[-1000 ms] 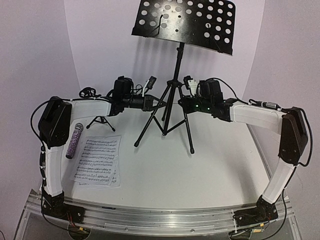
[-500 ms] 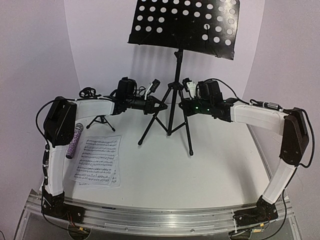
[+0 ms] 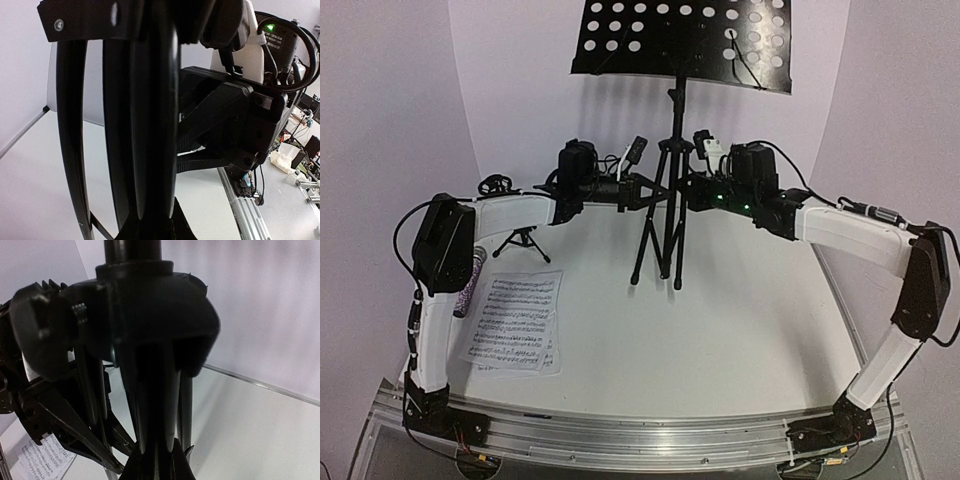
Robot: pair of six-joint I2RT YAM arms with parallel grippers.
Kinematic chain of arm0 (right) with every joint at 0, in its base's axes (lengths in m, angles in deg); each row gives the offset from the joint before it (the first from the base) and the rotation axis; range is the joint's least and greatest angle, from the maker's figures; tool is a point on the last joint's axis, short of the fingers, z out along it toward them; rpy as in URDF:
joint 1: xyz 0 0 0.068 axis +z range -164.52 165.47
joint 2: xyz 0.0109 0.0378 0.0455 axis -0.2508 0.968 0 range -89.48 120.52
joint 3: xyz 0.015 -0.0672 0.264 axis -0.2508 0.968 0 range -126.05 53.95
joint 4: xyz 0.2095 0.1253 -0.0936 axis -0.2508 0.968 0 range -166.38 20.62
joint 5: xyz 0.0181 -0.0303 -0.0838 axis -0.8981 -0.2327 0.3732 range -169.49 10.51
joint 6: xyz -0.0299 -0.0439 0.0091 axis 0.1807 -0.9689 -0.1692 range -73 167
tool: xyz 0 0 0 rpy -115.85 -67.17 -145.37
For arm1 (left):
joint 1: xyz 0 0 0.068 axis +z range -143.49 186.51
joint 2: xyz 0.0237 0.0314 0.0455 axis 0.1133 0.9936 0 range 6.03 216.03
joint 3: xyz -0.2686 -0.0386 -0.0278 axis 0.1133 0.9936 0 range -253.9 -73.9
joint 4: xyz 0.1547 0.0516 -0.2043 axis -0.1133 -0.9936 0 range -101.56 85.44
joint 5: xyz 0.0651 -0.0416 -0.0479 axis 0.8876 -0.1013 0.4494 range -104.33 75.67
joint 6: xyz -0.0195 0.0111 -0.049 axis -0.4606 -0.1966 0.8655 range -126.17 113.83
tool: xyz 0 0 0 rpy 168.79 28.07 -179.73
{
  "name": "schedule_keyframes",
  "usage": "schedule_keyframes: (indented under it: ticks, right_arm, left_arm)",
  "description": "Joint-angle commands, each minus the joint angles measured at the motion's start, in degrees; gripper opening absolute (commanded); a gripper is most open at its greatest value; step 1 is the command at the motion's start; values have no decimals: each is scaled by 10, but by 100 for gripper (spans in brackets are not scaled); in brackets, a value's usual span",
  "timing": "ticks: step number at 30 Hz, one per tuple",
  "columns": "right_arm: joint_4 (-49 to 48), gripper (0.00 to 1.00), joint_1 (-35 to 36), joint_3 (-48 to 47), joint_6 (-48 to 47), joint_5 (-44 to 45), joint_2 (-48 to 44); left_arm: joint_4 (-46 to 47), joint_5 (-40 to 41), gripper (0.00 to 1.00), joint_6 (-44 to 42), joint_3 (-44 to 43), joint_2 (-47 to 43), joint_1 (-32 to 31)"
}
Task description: Pack up the instrument practice props
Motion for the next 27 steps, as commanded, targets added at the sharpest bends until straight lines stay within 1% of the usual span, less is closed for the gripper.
schedule_keyframes:
  ticks: [1,5,8,11,13,16,19,22,25,27]
  right_arm:
    - [-201,0,85,-41,-18,-207,-31]
    - [-199,0,85,-20,-6,-188,-39]
    - [-198,0,85,-10,6,-173,-46]
    - [-183,0,87,-4,53,-133,-59]
    - [-169,0,93,10,93,-95,-66]
    - [-161,0,112,31,125,-52,-65]
    - [-161,0,130,54,127,-27,-71]
    - [-156,0,145,75,134,-8,-82]
    - [-137,0,162,94,162,18,-90]
    - [-128,0,174,109,179,40,-94]
  left_arm:
    - [127,-94,0,-40,-58,-25,-138]
    - [111,-81,0,-4,-47,-28,-138]
    - [115,-32,0,39,-53,-31,-138]
    - [46,45,0,84,-70,-33,-133]
    - [10,67,0,111,-54,-43,-131]
    - [-6,85,0,99,0,-75,-136]
    - [-24,109,0,34,61,-112,-147]
    - [-25,117,0,3,129,-144,-154]
    - [-13,125,0,16,192,-170,-158]
    - [47,112,0,58,249,-189,-159]
